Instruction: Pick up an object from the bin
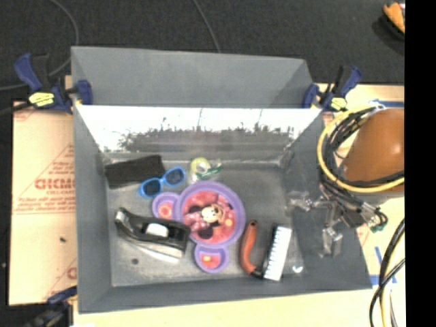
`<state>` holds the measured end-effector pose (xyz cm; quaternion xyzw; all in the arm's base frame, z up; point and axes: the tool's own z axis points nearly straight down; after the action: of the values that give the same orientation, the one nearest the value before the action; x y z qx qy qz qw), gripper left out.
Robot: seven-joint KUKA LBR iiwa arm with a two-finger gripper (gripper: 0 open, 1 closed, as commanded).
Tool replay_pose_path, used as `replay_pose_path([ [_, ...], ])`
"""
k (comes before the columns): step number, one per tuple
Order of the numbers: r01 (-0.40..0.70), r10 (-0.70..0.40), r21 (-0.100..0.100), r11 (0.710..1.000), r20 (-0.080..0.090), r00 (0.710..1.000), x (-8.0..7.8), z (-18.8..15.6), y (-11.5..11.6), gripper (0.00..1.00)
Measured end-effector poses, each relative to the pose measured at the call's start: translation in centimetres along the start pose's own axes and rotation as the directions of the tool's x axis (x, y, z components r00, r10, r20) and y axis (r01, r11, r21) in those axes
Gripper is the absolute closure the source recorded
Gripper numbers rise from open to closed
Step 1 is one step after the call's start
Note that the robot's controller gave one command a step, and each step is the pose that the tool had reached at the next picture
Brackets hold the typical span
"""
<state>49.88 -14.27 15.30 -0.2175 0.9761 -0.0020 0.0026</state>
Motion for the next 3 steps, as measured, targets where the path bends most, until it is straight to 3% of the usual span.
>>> replay_pose_path([
  [1,0.576,-0.576,-0.006,0.817,-0.001,0.817,-1.6,1.4,3.0,0.00],
  [2,0.515,-0.515,0.000,0.857,0.006,0.857,0.9,8.2,2.3,0.00],
  [3,0.938,-0.939,0.031,0.345,0.006,0.345,-2.9,7.8,4.2,1.00],
])
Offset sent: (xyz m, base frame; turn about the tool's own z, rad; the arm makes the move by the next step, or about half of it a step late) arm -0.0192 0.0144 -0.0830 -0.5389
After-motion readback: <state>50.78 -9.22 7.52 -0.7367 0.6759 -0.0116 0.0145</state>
